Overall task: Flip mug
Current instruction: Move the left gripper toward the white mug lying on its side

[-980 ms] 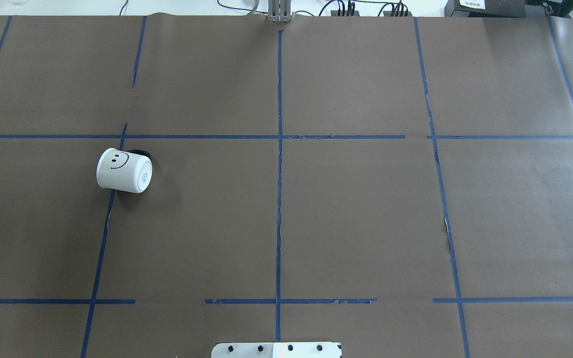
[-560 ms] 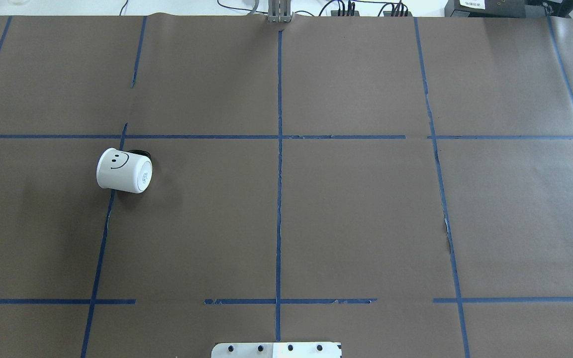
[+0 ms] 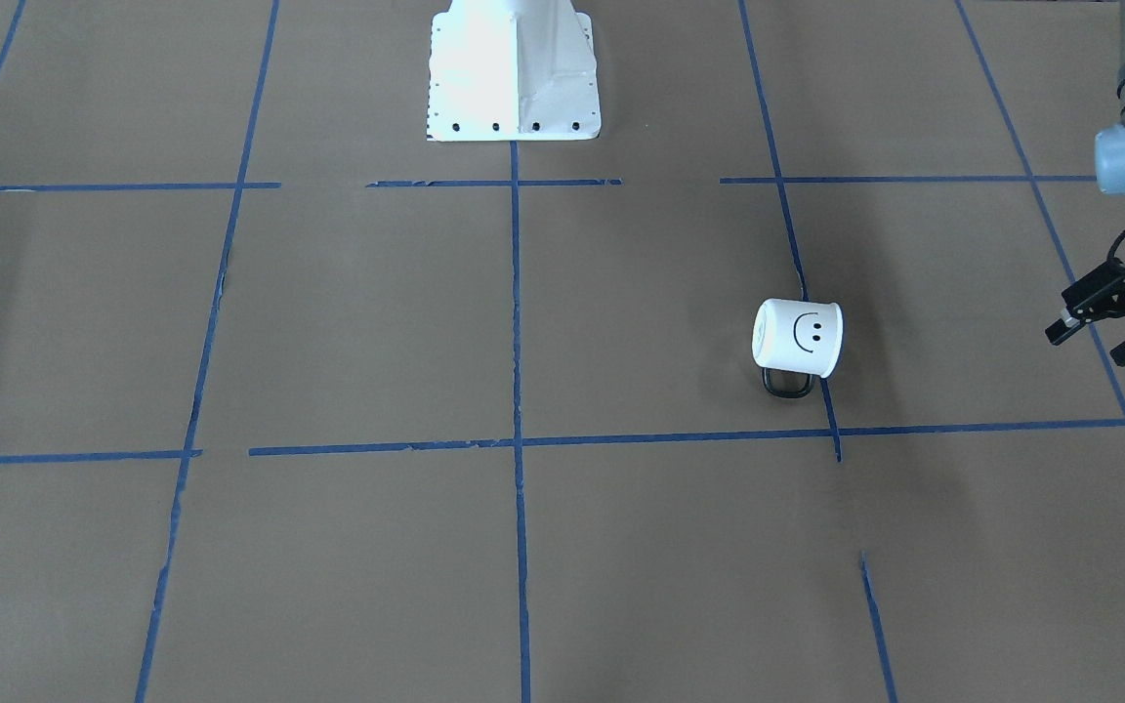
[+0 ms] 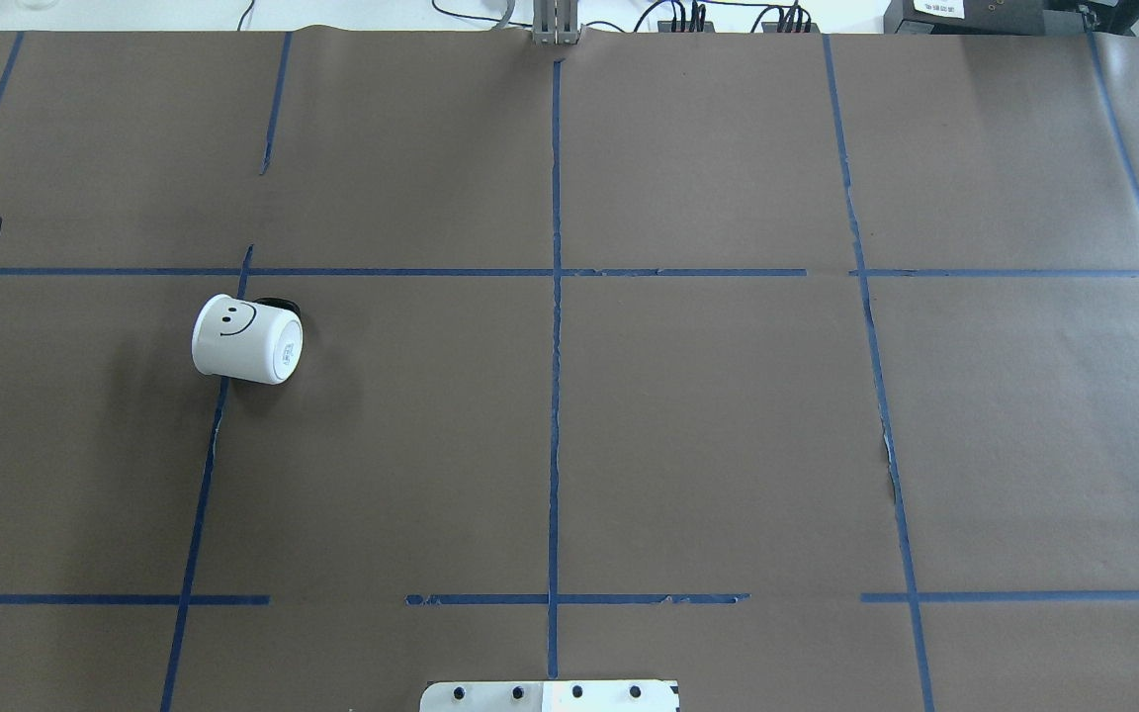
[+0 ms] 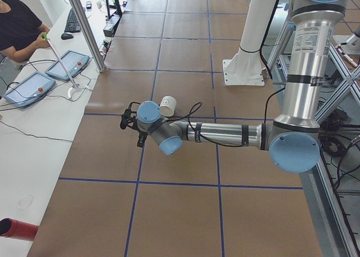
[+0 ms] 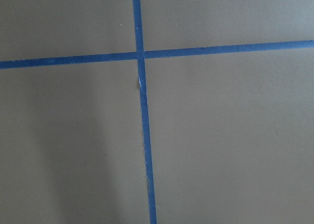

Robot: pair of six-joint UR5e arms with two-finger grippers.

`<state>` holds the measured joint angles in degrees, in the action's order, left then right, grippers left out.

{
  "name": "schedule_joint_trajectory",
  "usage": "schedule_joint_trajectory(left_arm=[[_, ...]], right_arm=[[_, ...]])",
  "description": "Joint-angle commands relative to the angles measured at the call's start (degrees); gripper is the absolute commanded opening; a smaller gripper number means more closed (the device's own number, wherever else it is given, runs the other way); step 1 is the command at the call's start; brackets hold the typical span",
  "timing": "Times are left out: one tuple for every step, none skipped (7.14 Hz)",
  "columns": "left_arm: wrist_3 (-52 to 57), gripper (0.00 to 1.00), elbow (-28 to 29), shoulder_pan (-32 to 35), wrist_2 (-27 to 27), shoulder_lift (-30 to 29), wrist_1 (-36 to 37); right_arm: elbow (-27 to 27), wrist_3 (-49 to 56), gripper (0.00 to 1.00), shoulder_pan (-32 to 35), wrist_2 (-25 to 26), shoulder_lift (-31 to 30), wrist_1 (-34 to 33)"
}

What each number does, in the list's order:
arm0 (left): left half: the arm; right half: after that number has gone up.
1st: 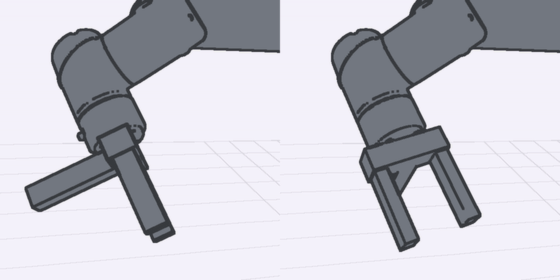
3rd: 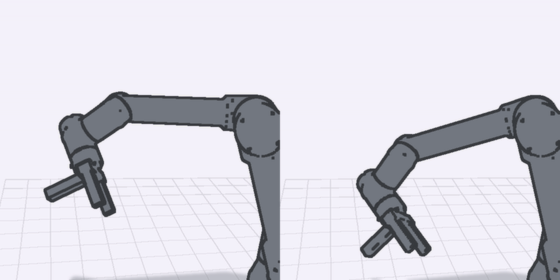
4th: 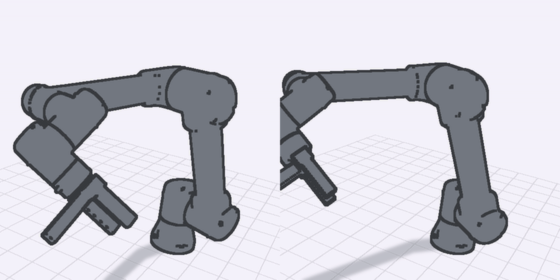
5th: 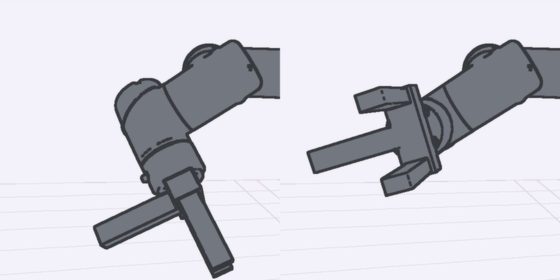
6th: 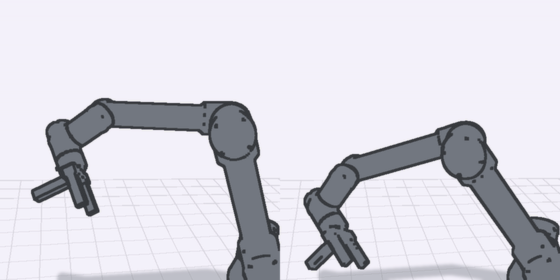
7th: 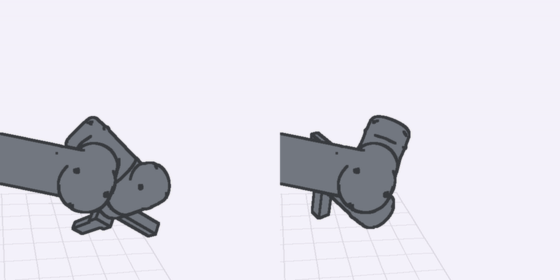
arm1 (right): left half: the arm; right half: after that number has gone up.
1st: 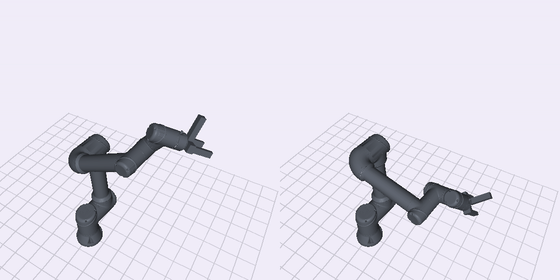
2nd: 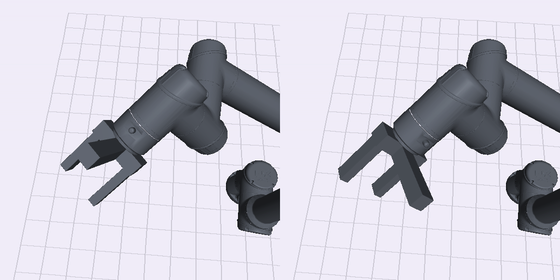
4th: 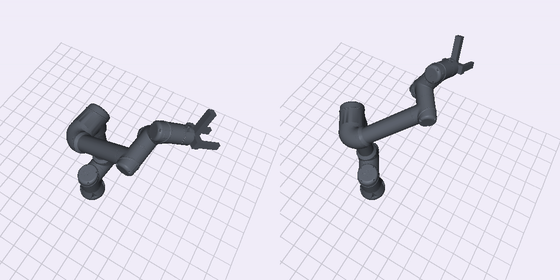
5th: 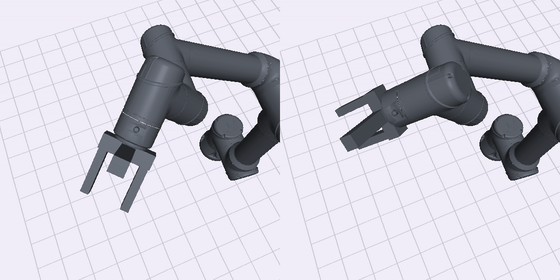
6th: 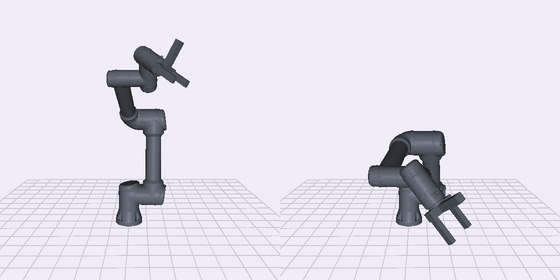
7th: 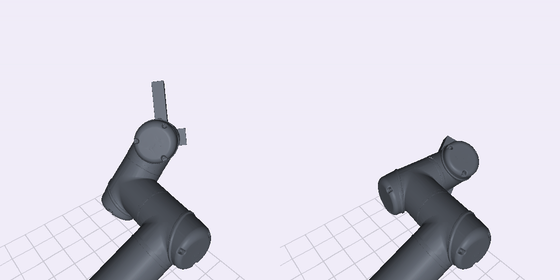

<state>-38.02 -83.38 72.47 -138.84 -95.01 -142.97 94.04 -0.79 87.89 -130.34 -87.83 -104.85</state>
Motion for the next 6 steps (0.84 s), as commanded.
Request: schedule_joint_trajectory(left_arm=[[-3.87,1.00,1.11,-1.36,-0.12,-0.96,-6.86],[-11.30,1.00,1.20,-2.75,0.06,-1.23,-10.19],[-18.24,1.00,1.46,-4.86,0.50,-1.93,-13.27],[-22.40,1.00,2.51,-6.44,0.93,-2.89,-15.48],[-22.97,1.00,4.87,-7.50,0.94,-3.77,-18.55],[-27.50,1.00,6.80,-7.69,0.77,-4.22,-22.14]], right_arm=[[0.00,0.00,1.00,0.00,0.00,0.02,0.00],[0.00,0.00,1.00,0.00,0.00,0.02,0.00],[0.00,0.00,1.00,0.00,0.00,0.02,0.00],[0.00,0.00,1.00,0.00,0.00,0.02,0.00],[0.00,0.00,1.00,0.00,0.00,0.02,0.00],[0.00,0.00,1.00,0.00,0.00,0.02,0.00]])
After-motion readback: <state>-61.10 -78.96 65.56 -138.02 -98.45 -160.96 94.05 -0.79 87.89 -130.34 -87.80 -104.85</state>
